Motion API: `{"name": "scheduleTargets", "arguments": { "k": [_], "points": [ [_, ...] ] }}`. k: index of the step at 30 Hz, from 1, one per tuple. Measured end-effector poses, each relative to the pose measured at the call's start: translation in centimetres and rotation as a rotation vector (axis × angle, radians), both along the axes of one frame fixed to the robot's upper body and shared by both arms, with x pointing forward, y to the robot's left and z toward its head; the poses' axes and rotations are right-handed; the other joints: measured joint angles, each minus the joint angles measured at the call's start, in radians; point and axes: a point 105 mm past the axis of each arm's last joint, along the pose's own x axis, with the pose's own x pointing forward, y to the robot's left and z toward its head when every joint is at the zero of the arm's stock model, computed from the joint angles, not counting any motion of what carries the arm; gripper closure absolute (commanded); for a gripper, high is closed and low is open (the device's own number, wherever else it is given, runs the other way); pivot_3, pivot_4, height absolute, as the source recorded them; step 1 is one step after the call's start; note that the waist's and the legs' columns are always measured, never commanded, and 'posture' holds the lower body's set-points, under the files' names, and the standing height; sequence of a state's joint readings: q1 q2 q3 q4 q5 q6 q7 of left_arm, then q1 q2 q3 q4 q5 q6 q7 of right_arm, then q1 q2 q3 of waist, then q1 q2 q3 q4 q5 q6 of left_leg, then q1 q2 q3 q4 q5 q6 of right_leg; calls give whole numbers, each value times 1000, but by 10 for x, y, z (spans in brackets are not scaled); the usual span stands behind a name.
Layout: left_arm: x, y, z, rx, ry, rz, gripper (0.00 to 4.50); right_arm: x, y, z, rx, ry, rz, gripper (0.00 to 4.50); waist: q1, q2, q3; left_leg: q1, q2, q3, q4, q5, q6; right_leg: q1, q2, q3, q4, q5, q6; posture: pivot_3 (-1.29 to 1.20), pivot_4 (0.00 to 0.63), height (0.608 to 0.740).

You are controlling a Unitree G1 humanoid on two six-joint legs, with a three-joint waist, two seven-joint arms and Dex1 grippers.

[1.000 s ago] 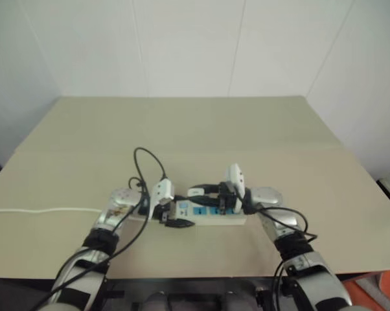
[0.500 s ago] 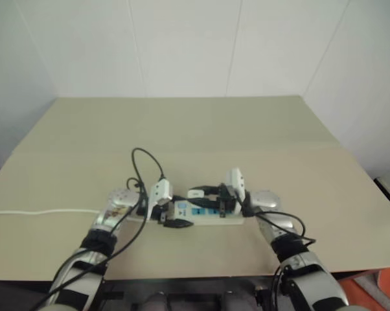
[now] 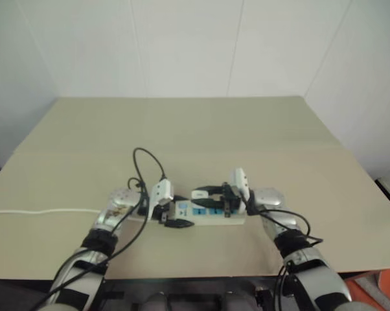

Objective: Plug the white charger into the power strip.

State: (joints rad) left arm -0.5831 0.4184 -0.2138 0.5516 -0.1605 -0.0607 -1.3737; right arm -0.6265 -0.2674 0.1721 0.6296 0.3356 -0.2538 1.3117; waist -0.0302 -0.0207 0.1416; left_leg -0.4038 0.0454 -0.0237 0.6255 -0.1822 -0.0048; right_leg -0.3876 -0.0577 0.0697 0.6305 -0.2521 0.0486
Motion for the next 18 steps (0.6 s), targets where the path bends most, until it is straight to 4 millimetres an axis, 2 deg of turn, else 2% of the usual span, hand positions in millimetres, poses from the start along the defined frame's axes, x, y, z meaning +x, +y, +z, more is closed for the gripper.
{"name": "scheduleTargets", "arguments": {
  "k": [18],
  "points": [
    [0,7,-1,9,3,16,1191,2,11,-3,-28,14,20,3360,-13,0,-1,4,0,0,0,0,0,2,0,1,1,0,0,0,150,740]
  ]
}}
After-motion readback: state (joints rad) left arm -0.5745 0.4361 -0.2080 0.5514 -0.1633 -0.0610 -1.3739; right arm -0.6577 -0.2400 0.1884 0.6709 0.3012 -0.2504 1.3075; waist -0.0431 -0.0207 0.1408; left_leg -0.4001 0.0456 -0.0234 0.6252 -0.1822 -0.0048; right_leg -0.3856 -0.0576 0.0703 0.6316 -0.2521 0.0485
